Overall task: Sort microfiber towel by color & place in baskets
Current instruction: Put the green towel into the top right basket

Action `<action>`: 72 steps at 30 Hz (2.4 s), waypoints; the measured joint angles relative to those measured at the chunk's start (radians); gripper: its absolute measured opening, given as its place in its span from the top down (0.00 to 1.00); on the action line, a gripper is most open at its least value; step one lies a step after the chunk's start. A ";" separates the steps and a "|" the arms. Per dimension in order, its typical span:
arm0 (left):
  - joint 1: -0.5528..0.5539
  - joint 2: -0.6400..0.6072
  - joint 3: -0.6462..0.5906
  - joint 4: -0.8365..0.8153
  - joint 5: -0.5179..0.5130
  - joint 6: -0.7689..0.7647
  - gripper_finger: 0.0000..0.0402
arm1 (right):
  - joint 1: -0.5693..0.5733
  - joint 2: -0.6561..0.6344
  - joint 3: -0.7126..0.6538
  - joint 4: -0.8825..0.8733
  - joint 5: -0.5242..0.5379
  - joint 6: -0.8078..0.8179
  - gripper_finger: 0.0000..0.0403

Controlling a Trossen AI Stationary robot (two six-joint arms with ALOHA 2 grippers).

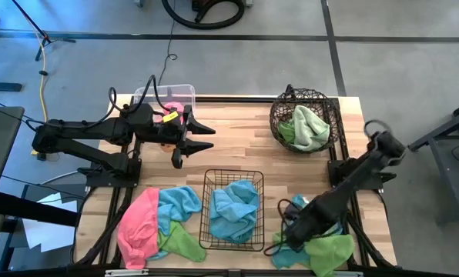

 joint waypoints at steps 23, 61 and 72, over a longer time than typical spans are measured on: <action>0.000 0.000 0.000 0.008 0.000 -0.043 0.53 | -0.179 -0.440 0.243 -0.009 0.453 -0.715 1.00; -0.002 -0.045 0.001 0.052 -0.108 0.130 0.53 | -0.641 -0.314 0.242 0.757 0.297 -1.590 1.00; -0.002 -0.045 0.001 0.053 -0.111 0.203 0.53 | -0.640 -0.298 0.242 0.756 0.394 -1.534 1.00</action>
